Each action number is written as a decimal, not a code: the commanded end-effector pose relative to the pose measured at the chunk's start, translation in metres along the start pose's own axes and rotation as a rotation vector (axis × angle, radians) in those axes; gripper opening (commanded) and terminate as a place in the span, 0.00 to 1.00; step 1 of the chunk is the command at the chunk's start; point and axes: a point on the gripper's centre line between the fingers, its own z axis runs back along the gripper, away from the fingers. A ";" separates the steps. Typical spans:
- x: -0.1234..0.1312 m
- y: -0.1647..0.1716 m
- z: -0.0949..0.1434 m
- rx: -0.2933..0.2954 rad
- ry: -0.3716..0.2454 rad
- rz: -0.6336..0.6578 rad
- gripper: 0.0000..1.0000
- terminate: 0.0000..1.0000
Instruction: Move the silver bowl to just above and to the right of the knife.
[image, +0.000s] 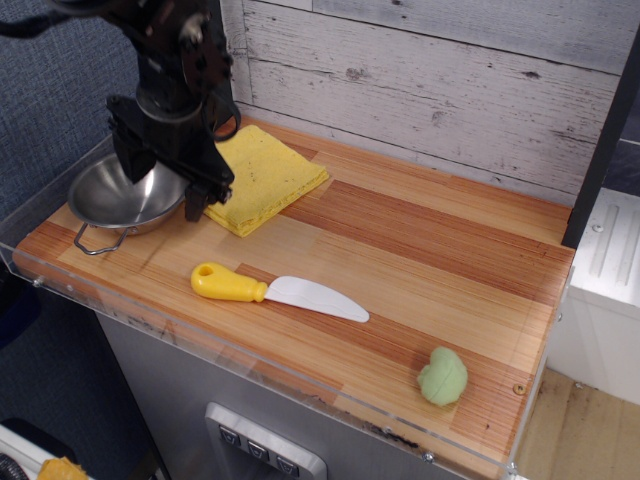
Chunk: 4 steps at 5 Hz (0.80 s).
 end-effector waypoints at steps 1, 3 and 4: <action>-0.001 0.012 -0.017 0.033 -0.004 0.037 1.00 0.00; -0.005 0.015 -0.032 0.095 0.017 0.035 0.00 0.00; -0.004 0.018 -0.031 0.109 0.004 0.045 0.00 0.00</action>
